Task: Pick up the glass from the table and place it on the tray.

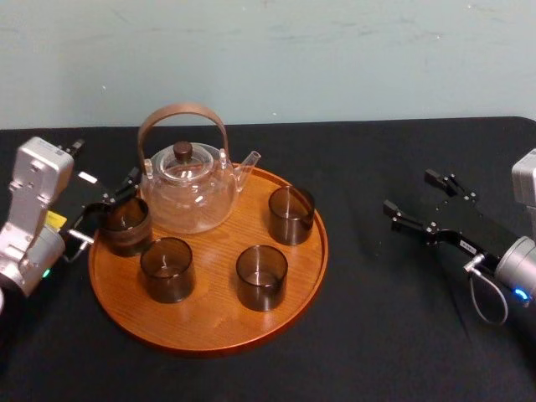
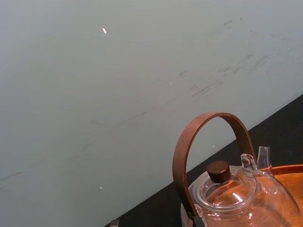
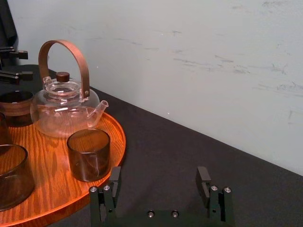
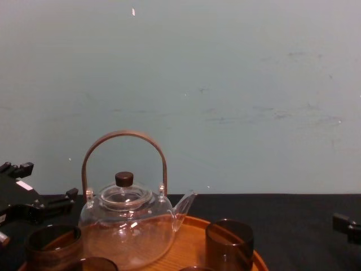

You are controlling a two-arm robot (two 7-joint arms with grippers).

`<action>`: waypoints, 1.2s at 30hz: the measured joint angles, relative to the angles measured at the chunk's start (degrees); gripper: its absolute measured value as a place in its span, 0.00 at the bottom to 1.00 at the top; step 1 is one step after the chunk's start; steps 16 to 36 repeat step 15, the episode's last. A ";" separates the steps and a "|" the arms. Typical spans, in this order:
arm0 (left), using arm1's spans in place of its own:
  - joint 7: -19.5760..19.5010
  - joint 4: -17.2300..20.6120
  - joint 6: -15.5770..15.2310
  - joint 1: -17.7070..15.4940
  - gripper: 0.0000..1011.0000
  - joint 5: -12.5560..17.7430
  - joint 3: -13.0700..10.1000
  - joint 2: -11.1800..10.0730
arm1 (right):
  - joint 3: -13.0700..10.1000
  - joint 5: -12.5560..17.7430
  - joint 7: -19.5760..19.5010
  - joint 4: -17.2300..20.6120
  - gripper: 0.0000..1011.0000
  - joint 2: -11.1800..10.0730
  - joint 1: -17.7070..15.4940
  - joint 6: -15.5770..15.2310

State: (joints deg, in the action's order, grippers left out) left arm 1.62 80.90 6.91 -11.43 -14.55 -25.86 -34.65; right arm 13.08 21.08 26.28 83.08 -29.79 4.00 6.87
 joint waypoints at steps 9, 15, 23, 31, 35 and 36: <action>0.00 0.00 0.00 0.00 0.99 0.00 0.00 0.00 | 0.00 0.06 0.05 0.06 0.99 -0.03 0.02 -0.06; 0.00 0.00 0.00 0.00 0.99 0.00 0.00 0.00 | 0.00 0.09 0.09 0.10 0.99 -0.03 0.02 -0.10; 0.00 0.00 0.00 0.00 0.99 0.00 0.00 0.00 | 0.00 0.09 0.09 0.10 0.99 -0.03 0.02 -0.10; 0.00 0.00 0.00 0.00 0.99 0.00 0.00 0.00 | 0.00 0.09 0.09 0.10 0.99 -0.03 0.02 -0.10; 0.00 0.00 0.00 0.00 0.99 0.00 0.00 0.00 | 0.00 0.09 0.09 0.10 0.99 -0.03 0.02 -0.10; 0.00 0.00 0.00 0.00 0.99 0.00 0.00 0.00 | 0.00 0.09 0.09 0.10 0.99 -0.03 0.02 -0.10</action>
